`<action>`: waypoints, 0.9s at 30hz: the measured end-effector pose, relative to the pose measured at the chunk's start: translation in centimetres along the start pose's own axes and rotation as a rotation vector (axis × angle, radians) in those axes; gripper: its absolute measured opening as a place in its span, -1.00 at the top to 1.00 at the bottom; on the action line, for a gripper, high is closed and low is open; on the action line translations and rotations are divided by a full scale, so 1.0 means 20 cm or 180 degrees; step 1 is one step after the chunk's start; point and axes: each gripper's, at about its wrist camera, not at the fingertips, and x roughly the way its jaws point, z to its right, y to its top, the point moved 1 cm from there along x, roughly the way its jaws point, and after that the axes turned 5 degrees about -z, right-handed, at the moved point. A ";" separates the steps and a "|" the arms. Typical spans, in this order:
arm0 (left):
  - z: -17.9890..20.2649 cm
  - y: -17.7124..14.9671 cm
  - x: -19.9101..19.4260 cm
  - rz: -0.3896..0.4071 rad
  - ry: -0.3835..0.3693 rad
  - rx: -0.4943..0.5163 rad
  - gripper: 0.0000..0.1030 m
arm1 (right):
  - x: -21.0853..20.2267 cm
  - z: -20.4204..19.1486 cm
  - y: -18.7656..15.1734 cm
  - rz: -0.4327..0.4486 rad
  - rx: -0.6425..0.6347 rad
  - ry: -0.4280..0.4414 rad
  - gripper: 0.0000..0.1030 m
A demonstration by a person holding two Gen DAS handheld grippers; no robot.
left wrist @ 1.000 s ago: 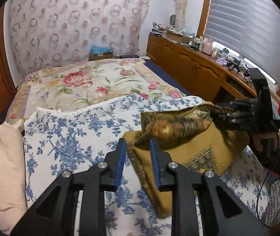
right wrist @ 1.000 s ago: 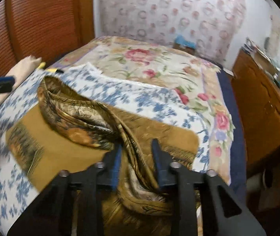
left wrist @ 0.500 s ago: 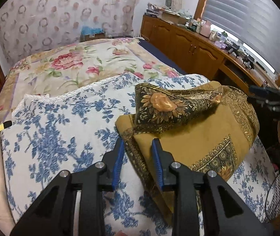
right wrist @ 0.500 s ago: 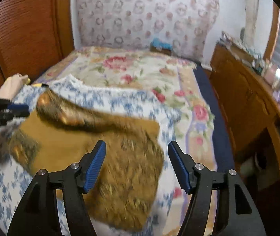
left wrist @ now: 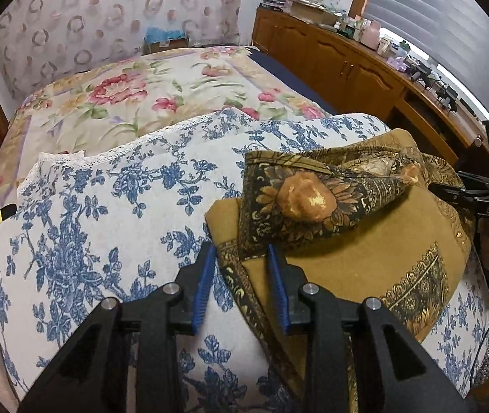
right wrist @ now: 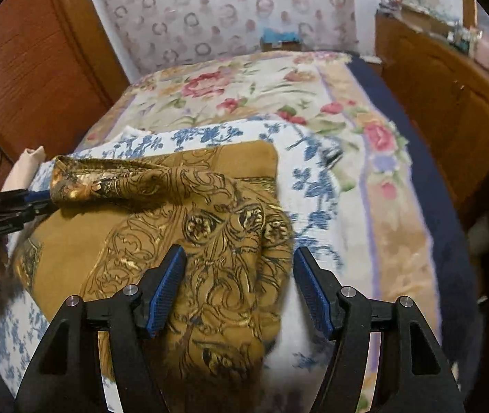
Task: Fold small clothes
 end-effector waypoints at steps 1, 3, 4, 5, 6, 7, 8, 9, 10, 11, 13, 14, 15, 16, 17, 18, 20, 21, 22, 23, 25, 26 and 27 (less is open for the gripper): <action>0.00 0.00 0.00 -0.0001 -0.0011 -0.0013 0.43 | 0.01 -0.01 0.00 0.0024 -0.0022 0.0008 -0.32; -0.01 0.01 0.00 -0.0002 -0.0062 -0.0066 0.43 | 0.02 -0.03 0.01 0.0006 -0.0097 0.0013 -0.20; -0.02 0.02 0.00 0.0001 -0.0097 -0.0094 0.43 | 0.02 -0.05 0.02 -0.0004 -0.0140 0.0046 -0.10; -0.02 0.02 0.01 0.0007 -0.0131 -0.0113 0.43 | 0.03 -0.06 0.02 -0.0006 -0.0168 0.0055 -0.02; -0.02 0.02 0.01 0.0017 -0.0166 -0.0123 0.43 | 0.03 -0.07 0.02 -0.0009 -0.0208 0.0050 0.03; -0.02 0.02 0.01 0.0029 -0.0200 -0.0129 0.44 | 0.03 -0.09 0.02 -0.0009 -0.0248 0.0052 0.23; -0.02 0.02 0.01 0.0037 -0.0240 -0.0118 0.58 | 0.03 -0.10 0.02 0.0002 -0.0281 0.0090 0.41; -0.02 0.02 0.01 0.0041 -0.0307 -0.0115 0.65 | 0.03 -0.11 0.01 0.0019 -0.0317 0.0105 0.52; -0.02 0.01 0.01 0.0046 -0.0378 -0.0144 0.85 | 0.02 -0.11 0.01 0.0043 -0.0360 0.0077 0.65; -0.03 0.01 0.00 0.0061 -0.0411 -0.0171 0.92 | 0.01 -0.12 0.01 0.0068 -0.0381 0.0089 0.73; -0.03 0.00 -0.05 0.0184 -0.0536 -0.0191 0.94 | -0.04 -0.12 0.01 0.0176 -0.0374 0.0120 0.78; -0.03 0.00 -0.08 0.0246 -0.0567 -0.0225 0.95 | -0.06 -0.13 0.01 0.0235 -0.0381 0.0122 0.80; -0.04 -0.01 -0.13 0.0329 -0.0623 -0.0248 0.95 | -0.10 -0.14 0.01 0.0322 -0.0382 0.0129 0.80; -0.04 -0.02 -0.18 0.0432 -0.0686 -0.0253 0.95 | -0.15 -0.16 0.01 0.0410 -0.0379 0.0153 0.81; -0.04 -0.03 -0.24 0.0528 -0.0708 -0.0259 0.95 | -0.19 -0.18 0.02 0.0481 -0.0398 0.0168 0.82; -0.03 -0.05 -0.30 0.0611 -0.0709 -0.0248 0.95 | -0.22 -0.20 0.04 0.0556 -0.0429 0.0171 0.82; -0.04 -0.09 -0.42 0.0776 -0.0713 -0.0234 0.95 | -0.30 -0.28 0.07 0.0692 -0.0523 0.0173 0.82; -0.04 -0.11 -0.47 0.0841 -0.0690 -0.0228 0.95 | -0.34 -0.32 0.08 0.0759 -0.0567 0.0195 0.82; -0.06 -0.13 -0.54 0.0938 -0.0646 -0.0226 0.95 | -0.37 -0.37 0.10 0.0815 -0.0625 0.0231 0.83; -0.07 -0.15 -0.59 0.1013 -0.0616 -0.0236 0.95 | -0.40 -0.42 0.12 0.0881 -0.0693 0.0241 0.83; -0.14 -0.21 -0.73 0.1195 -0.0533 -0.0301 0.95 | -0.44 -0.53 0.18 0.0953 -0.0842 0.0290 0.83; -0.17 -0.24 -0.78 0.1261 -0.0499 -0.0328 0.95 | -0.46 -0.61 0.22 0.1011 -0.0937 0.0325 0.83; -0.21 -0.28 -0.84 0.1340 -0.0435 -0.0371 0.95 | -0.47 -0.66 0.25 0.1020 -0.1012 0.0365 0.83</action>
